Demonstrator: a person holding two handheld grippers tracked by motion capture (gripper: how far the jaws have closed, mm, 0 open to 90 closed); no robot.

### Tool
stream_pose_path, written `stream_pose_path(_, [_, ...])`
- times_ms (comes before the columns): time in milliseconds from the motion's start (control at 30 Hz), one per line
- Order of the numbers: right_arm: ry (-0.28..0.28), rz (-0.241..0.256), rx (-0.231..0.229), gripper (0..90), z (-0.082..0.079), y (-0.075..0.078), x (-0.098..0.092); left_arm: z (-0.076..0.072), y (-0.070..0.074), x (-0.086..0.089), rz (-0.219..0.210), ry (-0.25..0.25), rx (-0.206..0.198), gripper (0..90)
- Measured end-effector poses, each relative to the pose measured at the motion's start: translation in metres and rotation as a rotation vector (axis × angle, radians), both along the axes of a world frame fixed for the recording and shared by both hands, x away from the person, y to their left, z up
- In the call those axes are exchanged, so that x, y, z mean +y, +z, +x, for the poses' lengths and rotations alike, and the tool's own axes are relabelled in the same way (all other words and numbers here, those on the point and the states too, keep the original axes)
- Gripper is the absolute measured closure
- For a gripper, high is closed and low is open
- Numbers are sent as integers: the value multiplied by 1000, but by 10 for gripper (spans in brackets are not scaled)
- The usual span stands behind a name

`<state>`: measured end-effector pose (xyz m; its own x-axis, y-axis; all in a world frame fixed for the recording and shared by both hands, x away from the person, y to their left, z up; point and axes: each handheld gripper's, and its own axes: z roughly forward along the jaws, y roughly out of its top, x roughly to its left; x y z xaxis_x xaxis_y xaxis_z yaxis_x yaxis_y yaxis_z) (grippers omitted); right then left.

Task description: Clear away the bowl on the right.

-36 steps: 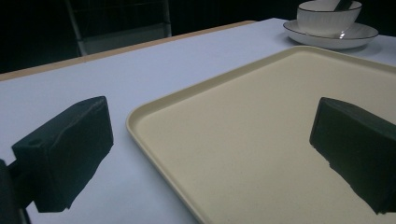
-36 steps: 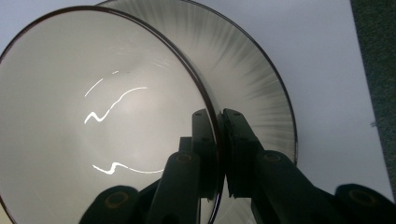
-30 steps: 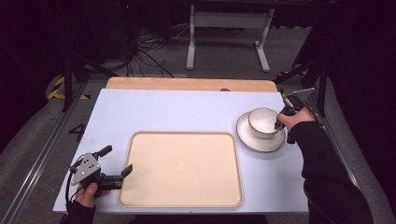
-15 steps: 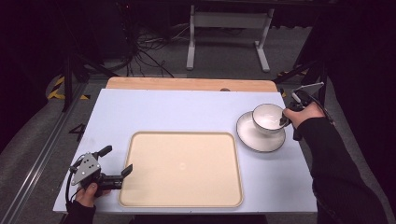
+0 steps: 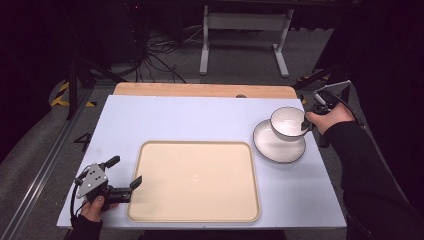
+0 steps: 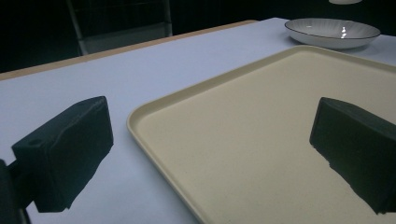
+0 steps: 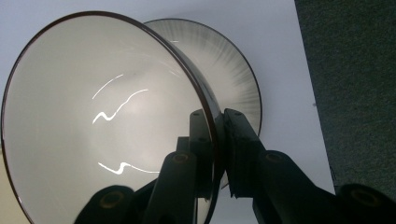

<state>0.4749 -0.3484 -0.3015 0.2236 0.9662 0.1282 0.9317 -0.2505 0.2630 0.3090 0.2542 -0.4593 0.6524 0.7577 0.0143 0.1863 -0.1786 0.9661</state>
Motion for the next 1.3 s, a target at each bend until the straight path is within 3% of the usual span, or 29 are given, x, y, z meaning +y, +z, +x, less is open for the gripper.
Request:
stream_pose_path(233, [47, 3, -7, 828, -5, 10, 13, 0, 0, 0, 0, -2, -1, 2])
stream_pose_path(667, [169, -3, -21, 825, -14, 22, 55, 0, 0, 0, 0, -3, -2, 1])
stream_pose_path(1300, [317, 51, -31, 820, -24, 28, 109, 0, 0, -1, 8, -4, -4, 2])
